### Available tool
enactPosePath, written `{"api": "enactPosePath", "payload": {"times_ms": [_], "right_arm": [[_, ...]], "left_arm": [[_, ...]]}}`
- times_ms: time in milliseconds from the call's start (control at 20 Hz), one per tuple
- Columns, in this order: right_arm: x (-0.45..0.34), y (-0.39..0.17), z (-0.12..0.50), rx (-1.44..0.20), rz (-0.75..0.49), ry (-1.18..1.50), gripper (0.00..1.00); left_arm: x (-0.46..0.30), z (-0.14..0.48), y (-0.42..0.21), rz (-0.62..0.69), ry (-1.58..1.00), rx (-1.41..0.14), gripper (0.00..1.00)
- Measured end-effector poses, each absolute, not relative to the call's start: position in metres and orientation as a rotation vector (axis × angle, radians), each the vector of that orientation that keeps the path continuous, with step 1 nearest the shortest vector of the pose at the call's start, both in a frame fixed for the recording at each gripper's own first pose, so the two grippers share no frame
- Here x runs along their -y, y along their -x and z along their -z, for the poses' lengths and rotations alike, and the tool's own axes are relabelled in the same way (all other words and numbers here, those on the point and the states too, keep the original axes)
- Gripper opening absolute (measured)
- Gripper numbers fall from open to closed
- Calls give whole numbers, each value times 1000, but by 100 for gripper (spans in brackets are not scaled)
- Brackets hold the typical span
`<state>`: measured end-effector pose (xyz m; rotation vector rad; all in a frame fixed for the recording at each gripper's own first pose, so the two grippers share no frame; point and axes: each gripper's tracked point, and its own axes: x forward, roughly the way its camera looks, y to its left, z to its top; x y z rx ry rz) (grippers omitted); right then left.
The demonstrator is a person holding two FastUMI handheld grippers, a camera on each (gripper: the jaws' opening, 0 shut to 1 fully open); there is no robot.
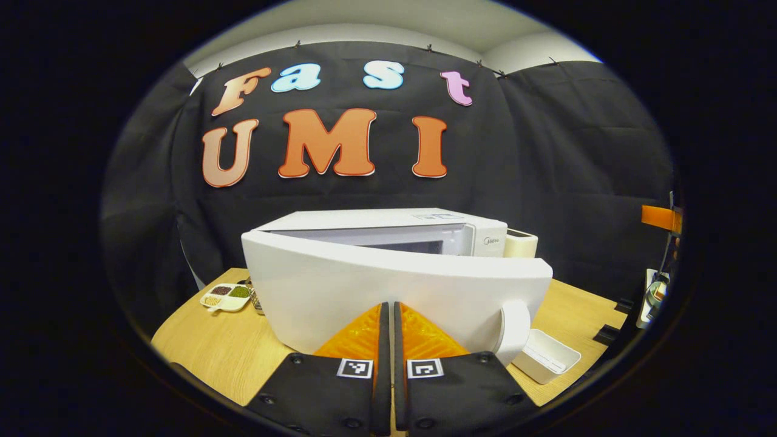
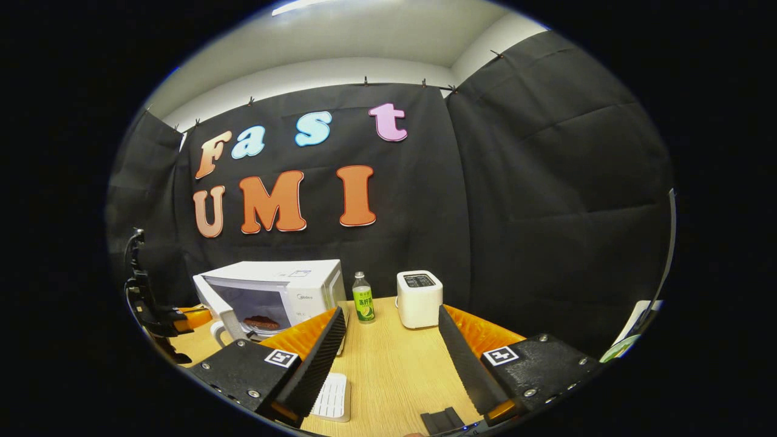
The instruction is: Open the microwave oven with the left hand, put the food in, and close the microwave oven.
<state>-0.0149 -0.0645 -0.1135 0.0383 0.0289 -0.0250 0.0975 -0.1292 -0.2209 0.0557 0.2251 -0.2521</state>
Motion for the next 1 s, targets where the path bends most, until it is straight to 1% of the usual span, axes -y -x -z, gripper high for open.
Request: {"api": "enactPosePath", "payload": {"times_ms": [50, 250, 300, 400, 550, 600, 650, 700, 750, 800, 900, 1000], "right_arm": [[66, 15, 114, -29, 27, -36, 95], [78, 13, 119, -38, 48, -43, 95], [81, 12, 119, -40, 53, -47, 95], [85, 9, 123, -47, 62, -52, 95], [91, 7, 130, -65, 71, -51, 95], [94, 6, 132, -70, 77, -47, 95], [99, 5, 132, -70, 89, -43, 95], [103, 5, 131, -70, 102, -42, 95], [106, 5, 133, -71, 109, -43, 95], [106, 5, 134, -72, 114, -48, 95], [105, 2, 139, -83, 112, -48, 95], [103, 0, 144, -94, 111, -39, 95]], "left_arm": [[133, 222, -103, 256, -48, -227, 5], [141, 223, -128, 251, -47, -225, 6], [141, 217, -136, 227, -49, -205, 6], [142, 216, -150, 221, -36, -214, 4], [140, 222, -172, 203, -40, -225, 4], [141, 223, -179, 196, -43, -226, 1], [143, 223, -187, 190, -44, -222, 4], [143, 226, -194, 180, -57, -226, 4], [142, 228, -192, 162, -71, -238, 1], [144, 220, -195, 161, -80, -201, 4], [145, 225, -204, 135, -100, -218, 4], [138, 221, -206, 68, -163, -178, 4]]}}
